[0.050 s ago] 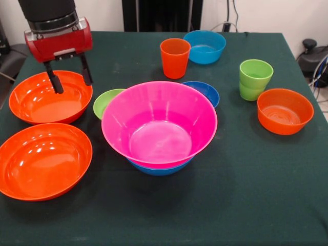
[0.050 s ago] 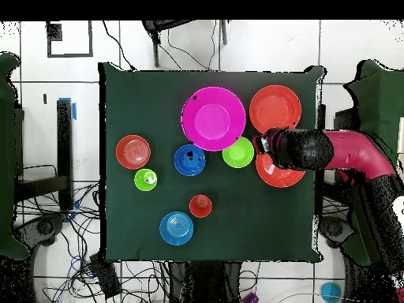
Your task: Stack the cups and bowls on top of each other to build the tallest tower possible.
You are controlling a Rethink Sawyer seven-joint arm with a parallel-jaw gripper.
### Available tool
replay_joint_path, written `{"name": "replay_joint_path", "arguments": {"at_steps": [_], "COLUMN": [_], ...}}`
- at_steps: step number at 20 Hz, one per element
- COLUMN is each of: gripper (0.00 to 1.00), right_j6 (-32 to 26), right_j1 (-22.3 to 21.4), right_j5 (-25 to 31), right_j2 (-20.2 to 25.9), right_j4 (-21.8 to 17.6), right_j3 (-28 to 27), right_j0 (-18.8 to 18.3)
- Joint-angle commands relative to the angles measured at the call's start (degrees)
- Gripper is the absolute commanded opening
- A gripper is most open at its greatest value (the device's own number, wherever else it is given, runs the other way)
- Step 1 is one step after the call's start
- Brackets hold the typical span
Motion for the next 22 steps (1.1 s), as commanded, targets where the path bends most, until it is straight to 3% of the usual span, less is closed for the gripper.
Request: {"name": "replay_joint_path", "arguments": {"at_steps": [1,9,13,22], "gripper": [1.0,1.0,1.0,1.0], "right_j6": [-9.14,-10.64,-11.49,-7.68], "right_j1": [6.48,9.29,9.4,8.0], "right_j5": [4.72,4.7,4.48,3.48], "right_j2": [-5.98,-6.53,-6.72,-9.0], "right_j4": [-3.51,-3.65,-3.39,-3.77], "right_j3": [-7.54,-11.75,-11.87,-8.64], "right_j0": [3.76,5.13,5.12,4.51]}}
